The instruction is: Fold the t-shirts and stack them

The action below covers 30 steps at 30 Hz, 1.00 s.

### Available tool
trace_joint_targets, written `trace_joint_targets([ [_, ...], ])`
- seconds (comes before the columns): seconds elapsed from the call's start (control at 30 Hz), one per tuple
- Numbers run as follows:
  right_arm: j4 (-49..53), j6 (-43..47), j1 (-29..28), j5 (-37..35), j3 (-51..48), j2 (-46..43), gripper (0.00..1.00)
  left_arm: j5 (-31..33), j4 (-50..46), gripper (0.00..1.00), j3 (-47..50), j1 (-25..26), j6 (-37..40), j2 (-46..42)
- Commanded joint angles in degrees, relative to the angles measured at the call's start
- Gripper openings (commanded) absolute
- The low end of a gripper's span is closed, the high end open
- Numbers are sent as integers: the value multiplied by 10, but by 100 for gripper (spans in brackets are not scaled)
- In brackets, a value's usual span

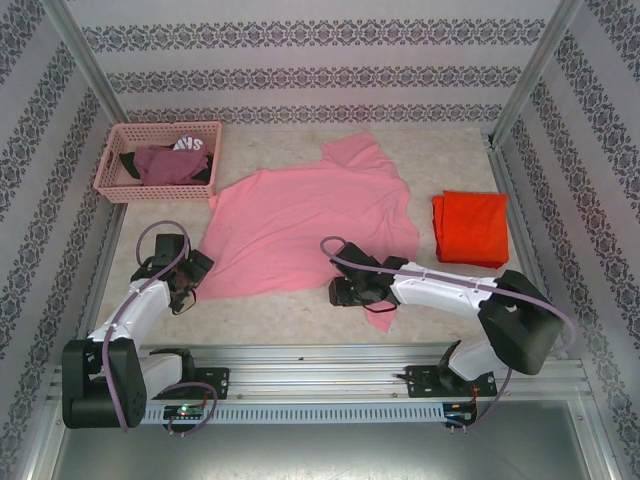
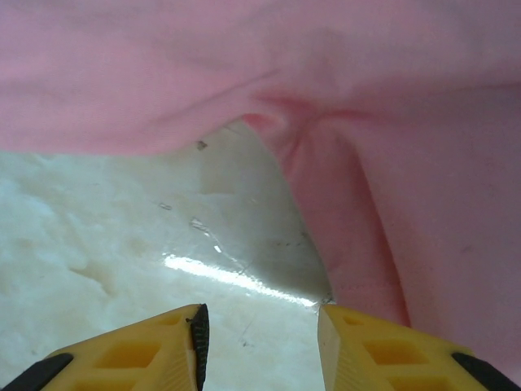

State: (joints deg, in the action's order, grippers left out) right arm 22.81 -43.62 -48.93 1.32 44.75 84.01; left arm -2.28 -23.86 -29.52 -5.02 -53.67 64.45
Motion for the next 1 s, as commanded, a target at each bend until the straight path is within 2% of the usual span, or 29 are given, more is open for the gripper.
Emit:
trace_joint_targets([
  [0.0, -16, -13, -6, -32, -17, 21, 41, -7, -7, 100, 0, -8, 22, -6],
  [0.17, -24, -9, -24, -21, -20, 45, 42, -16, -6, 100, 1, -8, 27, -10],
  [0.6, 18, -13, -161, -18, -2, 5, 39, -21, -11, 100, 29, -8, 40, -54],
  [0.87, -3, -52, -161, -100, -44, -108, 49, -27, -80, 100, 39, -8, 34, -109],
  [0.97, 1, -79, -115, -117, -71, -142, 48, -14, -88, 100, 46, -8, 30, -134],
])
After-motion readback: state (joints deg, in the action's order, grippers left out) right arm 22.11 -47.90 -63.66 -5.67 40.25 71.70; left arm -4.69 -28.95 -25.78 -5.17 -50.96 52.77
